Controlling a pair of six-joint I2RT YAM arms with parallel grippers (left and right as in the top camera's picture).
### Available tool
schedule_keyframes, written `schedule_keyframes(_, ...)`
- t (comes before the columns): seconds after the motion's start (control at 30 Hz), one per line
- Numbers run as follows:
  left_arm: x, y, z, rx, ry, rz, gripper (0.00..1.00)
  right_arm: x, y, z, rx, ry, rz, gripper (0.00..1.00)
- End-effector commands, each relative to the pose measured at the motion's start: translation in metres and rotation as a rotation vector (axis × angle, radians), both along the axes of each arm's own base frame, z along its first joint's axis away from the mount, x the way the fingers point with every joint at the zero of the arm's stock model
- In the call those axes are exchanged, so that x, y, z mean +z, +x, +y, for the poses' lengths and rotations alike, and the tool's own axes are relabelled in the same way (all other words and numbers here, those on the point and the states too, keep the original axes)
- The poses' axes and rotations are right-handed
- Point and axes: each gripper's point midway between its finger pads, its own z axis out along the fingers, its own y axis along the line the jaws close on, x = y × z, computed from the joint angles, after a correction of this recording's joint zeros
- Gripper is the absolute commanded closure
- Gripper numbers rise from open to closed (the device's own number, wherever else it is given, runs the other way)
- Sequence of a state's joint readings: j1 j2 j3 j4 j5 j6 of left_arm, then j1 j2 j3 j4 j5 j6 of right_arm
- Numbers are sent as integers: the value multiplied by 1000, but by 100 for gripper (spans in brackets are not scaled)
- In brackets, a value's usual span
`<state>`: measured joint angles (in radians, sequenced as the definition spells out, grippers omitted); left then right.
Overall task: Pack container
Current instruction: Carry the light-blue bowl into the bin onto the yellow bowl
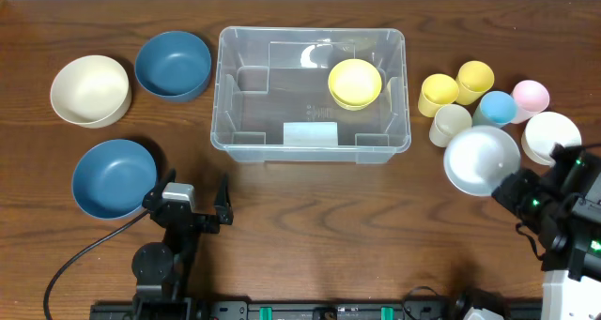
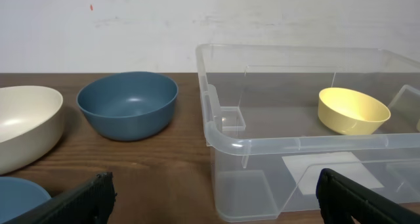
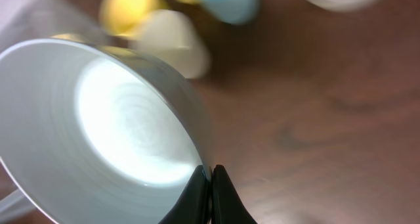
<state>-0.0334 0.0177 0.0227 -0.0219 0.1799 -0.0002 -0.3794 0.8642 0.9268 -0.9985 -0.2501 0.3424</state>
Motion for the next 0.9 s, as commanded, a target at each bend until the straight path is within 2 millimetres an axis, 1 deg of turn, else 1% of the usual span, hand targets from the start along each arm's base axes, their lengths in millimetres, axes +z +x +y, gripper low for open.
schedule_keyframes(0.0, -17, -1, -1, -7, 6, 52, 2, 43, 19, 29, 166, -13, -116, 99)
schedule_keyframes(0.07, -17, -1, -1, -7, 6, 52, 2, 60, 30, 39, 215, -45, -135, 99)
schedule_keyframes(0.2, -17, -1, -1, -7, 6, 52, 2, 82, 56, 59, 295, -104, -152, 99)
schedule_keyframes(0.27, -17, -1, -1, -7, 6, 52, 2, 89, 72, 69, 328, -133, -148, 99)
schedule_keyframes(0.3, -17, -1, -1, -7, 6, 52, 2, 90, 85, 78, 355, -150, -141, 99)
schedule_keyframes(0.33, -17, -1, -1, -7, 5, 52, 2, 89, 93, 84, 369, -160, -134, 99)
schedule_keyframes(0.4, -17, -1, -1, -7, 5, 52, 2, 84, 111, 96, 394, -181, -117, 99)
schedule_keyframes(0.47, -17, -1, -1, -7, 5, 52, 2, 74, 129, 109, 423, -192, -100, 99)
schedule_keyframes(0.63, -17, -1, -1, -7, 5, 52, 2, 41, 171, 138, 489, -218, -66, 99)
schedule_keyframes(0.7, -17, -1, -1, -7, 5, 52, 2, 27, 185, 148, 523, -233, -62, 99)
schedule_keyframes(0.87, -17, -1, -1, -7, 5, 52, 2, -8, 213, 163, 549, -284, -42, 99)
